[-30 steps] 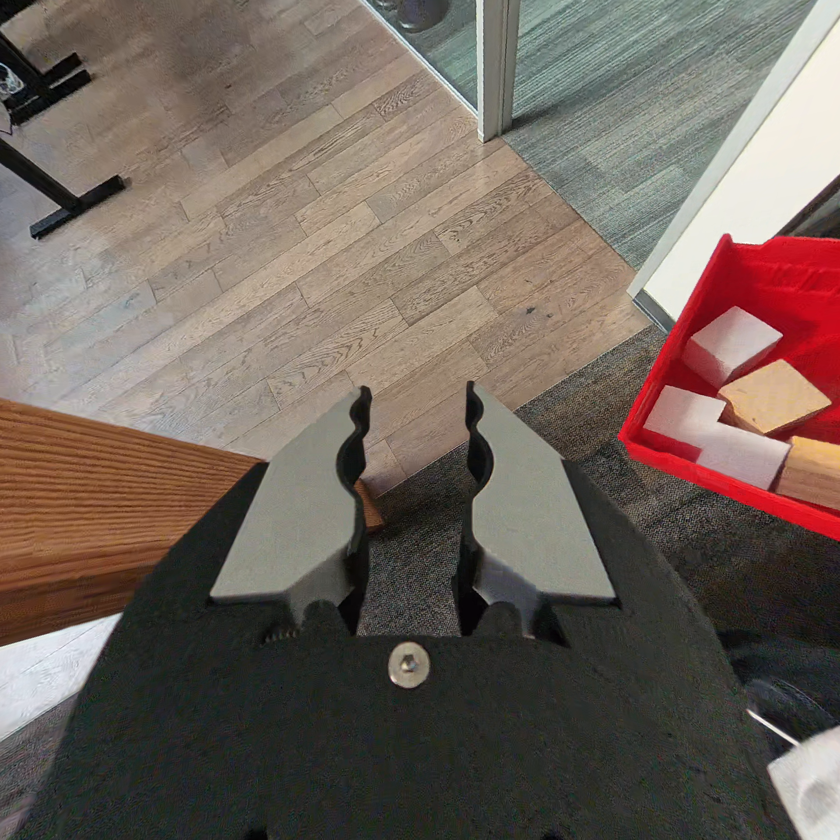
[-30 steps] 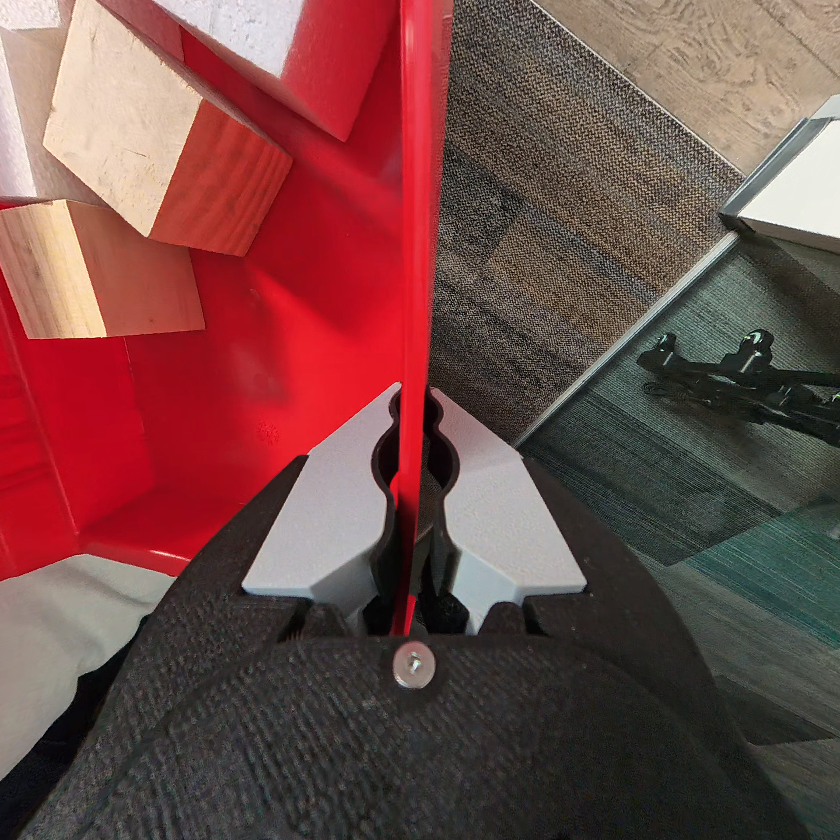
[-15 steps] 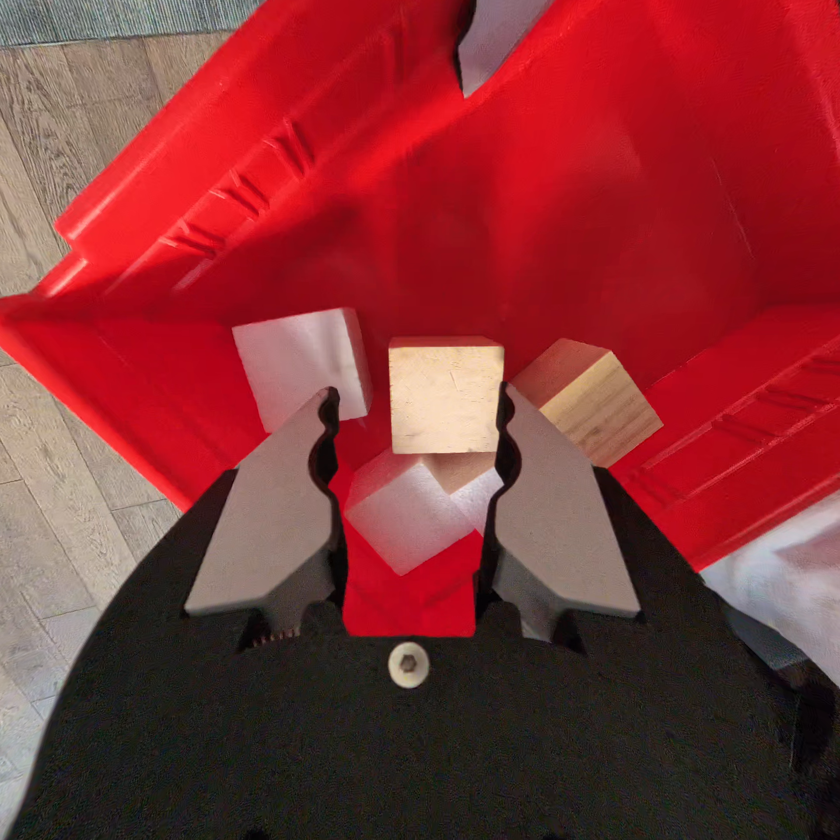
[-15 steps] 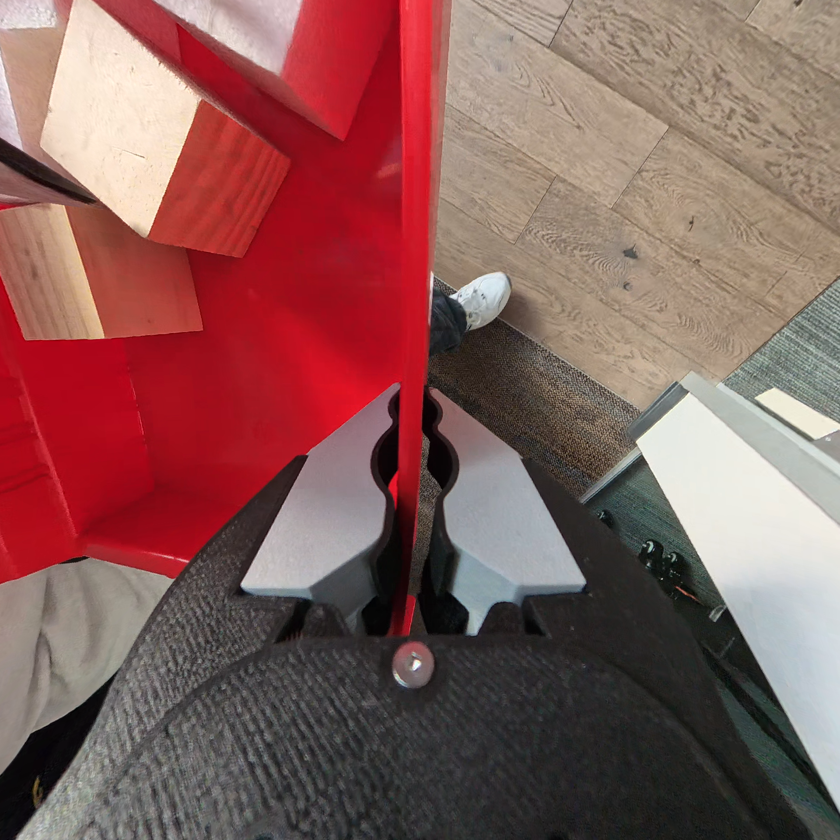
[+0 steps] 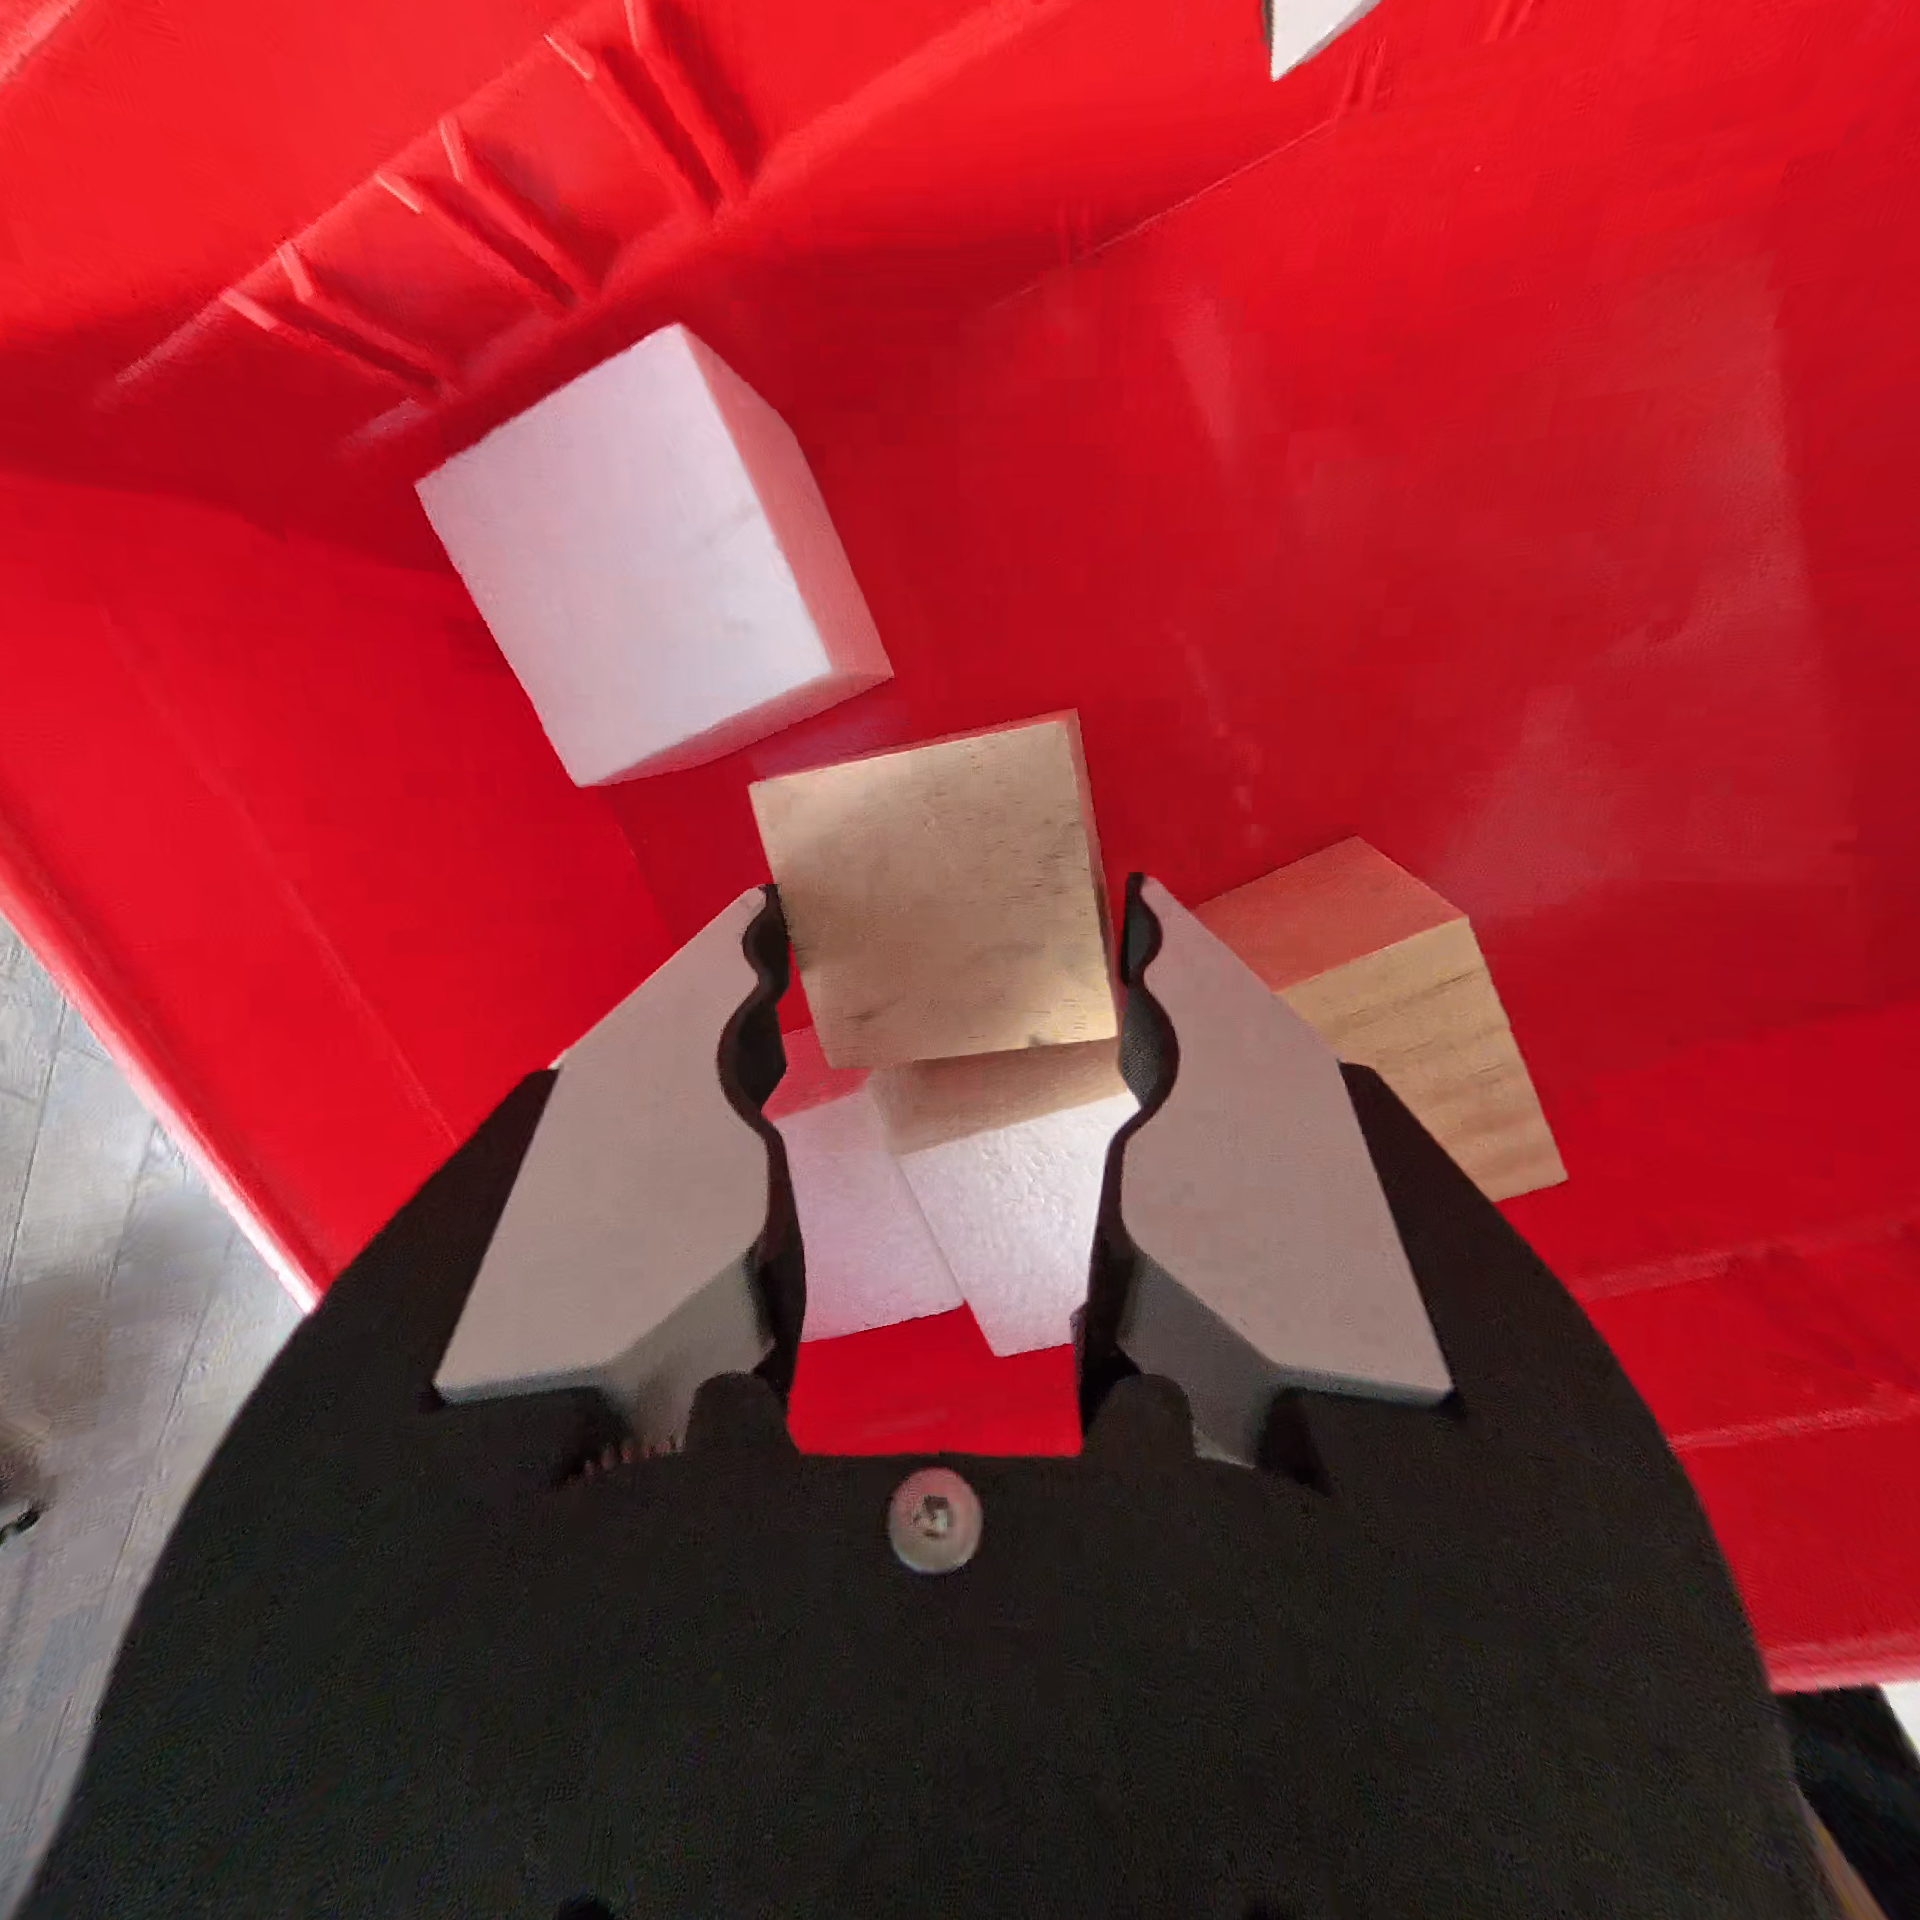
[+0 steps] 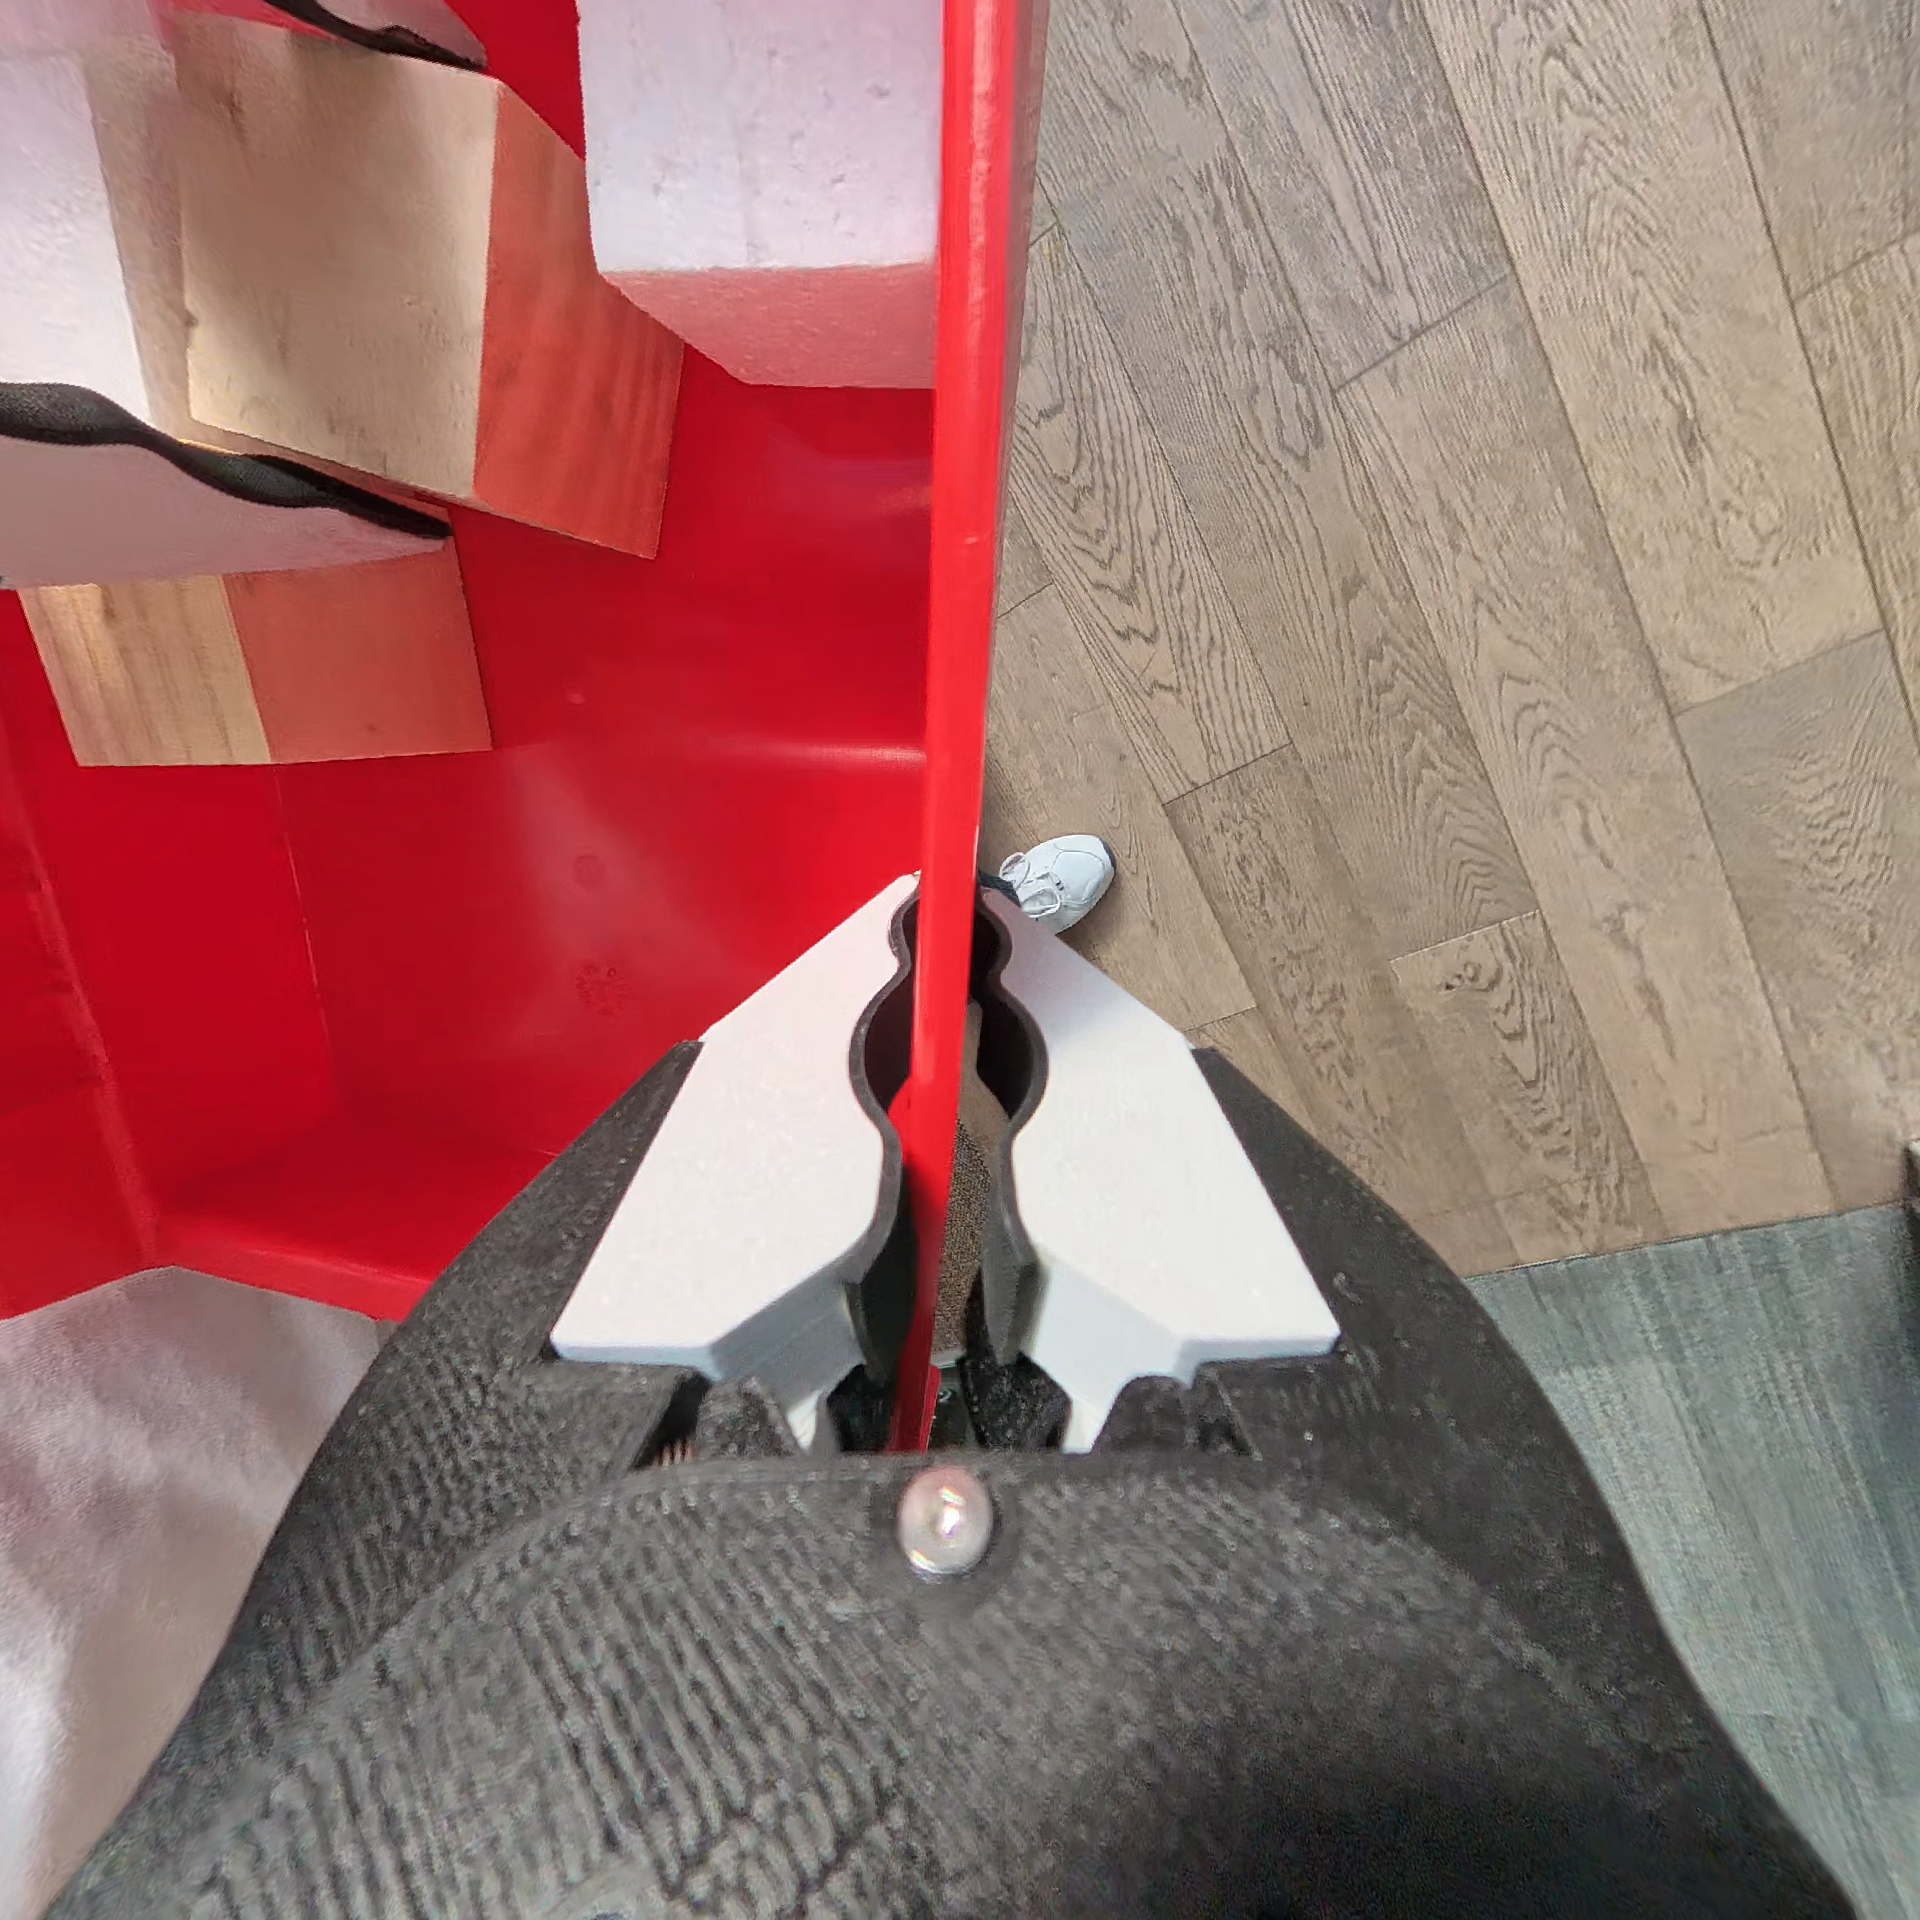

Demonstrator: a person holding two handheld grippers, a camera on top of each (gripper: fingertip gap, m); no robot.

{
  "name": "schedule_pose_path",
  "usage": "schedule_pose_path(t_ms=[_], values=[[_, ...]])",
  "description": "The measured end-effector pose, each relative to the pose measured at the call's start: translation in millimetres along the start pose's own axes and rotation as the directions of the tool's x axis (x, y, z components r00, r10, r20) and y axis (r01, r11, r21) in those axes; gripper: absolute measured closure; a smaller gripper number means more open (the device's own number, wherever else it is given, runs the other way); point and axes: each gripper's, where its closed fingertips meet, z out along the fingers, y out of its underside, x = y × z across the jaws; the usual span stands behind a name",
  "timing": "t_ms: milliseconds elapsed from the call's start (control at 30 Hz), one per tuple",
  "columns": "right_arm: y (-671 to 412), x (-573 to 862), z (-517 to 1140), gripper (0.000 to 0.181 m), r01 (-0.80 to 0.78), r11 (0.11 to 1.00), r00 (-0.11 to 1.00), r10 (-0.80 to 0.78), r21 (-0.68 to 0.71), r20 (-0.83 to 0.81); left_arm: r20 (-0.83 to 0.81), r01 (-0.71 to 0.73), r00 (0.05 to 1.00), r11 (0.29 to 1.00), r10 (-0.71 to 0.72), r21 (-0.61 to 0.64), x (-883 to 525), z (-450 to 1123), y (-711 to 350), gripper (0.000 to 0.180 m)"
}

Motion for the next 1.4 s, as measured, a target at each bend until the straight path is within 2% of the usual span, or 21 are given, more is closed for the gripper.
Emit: schedule_pose_path(t_ms=[133,267,533,633,733,900,1100,1167,1267,1400], values=[[-174.7,7.6,43.9,0.177,0.201,0.975,0.979,-0.199,-0.095,0.032,0.064,0.169,0.984,0.984,-0.166,-0.054,-137.8,6.8,85.8,0.118],[-341.3,-3.9,87.1,0.177,0.333,0.934,0.943,-0.332,-0.127,0.033,0.083,0.361,0.929,0.932,-0.362,0.019,-272.0,-7.7,181.5,0.119],[-629.7,-64.9,168.0,0.177,0.478,0.858,0.878,-0.458,-0.189,0.141,0.114,0.584,0.788,0.793,-0.606,0.174,-497.9,-96.3,366.5,0.119],[-737.8,-87.5,205.6,0.177,0.549,0.808,0.835,-0.520,-0.215,0.178,0.097,0.658,0.706,0.700,-0.702,0.277,-583.9,-117.5,434.7,0.119],[-853.7,-110.3,243.9,0.178,0.631,0.735,0.775,-0.602,-0.248,0.192,0.055,0.718,0.606,0.575,-0.794,0.393,-665.2,-144.0,506.4,0.119],[-1039.5,-173.5,292.2,0.178,0.721,0.628,0.690,-0.685,-0.293,0.233,-0.051,0.789,0.379,0.294,-0.924,0.540,-764.1,-211.3,651.9,0.119],[-1237.4,-301.1,377.7,0.178,0.818,0.490,0.570,-0.761,-0.301,0.311,-0.120,0.718,0.091,-0.018,-0.989,0.696,-848.2,-274.9,869.7,0.119],[-1300.9,-353.6,414.5,0.177,0.839,0.466,0.540,-0.782,-0.281,0.313,-0.133,0.687,0.057,-0.058,-0.990,0.724,-876.9,-290.1,943.8,0.119],[-1390.1,-427.5,458.7,0.177,0.845,0.478,0.534,-0.788,-0.240,0.306,-0.112,0.675,0.060,-0.043,-0.992,0.736,-929.4,-314.0,1051.6,0.119],[-1501.7,-527.6,498.6,0.178,0.842,0.497,0.539,-0.772,-0.207,0.337,-0.133,0.697,0.053,-0.059,-0.990,0.715,-1007.4,-354.3,1179.3,0.119]])
